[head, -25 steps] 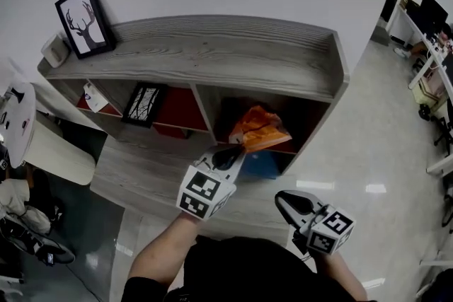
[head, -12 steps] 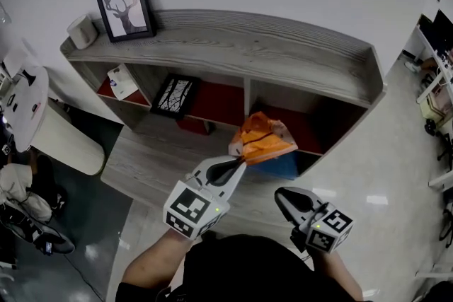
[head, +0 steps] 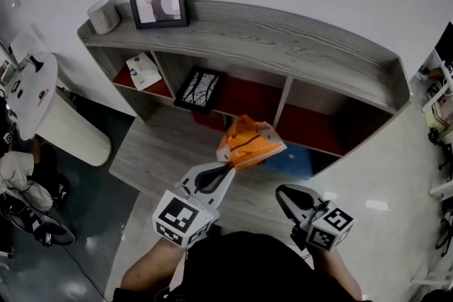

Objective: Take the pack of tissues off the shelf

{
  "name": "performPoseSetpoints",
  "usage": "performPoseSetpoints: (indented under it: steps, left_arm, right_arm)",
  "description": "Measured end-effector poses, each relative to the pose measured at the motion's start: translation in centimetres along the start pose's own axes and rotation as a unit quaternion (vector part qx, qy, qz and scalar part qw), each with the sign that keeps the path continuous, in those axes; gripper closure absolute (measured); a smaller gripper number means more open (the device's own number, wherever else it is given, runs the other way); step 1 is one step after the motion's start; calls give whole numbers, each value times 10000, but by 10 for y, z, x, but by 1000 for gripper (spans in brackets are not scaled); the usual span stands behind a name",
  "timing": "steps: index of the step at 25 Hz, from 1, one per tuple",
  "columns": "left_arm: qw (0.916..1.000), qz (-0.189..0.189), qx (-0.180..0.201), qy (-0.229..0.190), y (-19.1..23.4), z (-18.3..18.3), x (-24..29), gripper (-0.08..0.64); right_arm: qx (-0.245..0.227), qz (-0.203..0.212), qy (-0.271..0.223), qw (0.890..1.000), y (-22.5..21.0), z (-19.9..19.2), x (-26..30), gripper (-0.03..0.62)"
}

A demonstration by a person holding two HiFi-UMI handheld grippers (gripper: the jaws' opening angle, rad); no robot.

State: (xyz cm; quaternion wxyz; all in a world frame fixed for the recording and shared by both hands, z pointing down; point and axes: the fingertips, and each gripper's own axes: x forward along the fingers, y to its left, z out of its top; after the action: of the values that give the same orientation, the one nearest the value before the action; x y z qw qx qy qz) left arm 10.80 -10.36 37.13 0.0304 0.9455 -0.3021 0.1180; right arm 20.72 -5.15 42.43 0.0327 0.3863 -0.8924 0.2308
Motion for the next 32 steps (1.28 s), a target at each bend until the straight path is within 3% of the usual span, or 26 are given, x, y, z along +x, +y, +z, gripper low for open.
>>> performPoseSetpoints:
  steps: [17,22,32]
  left_arm:
    - [9970,566,-507,163,45,-64,-48,546]
    - [9956,729,-447,371,54,-89,-51,546]
    - [9899,960,-664,805,75,-147,-46,546]
  right_arm:
    - [-106,203,612,9979,39,-16,52,572]
    - [116,350,604,9975,53,-14,70,572]
    - [-76,409,757,9963,63,-16,82,572]
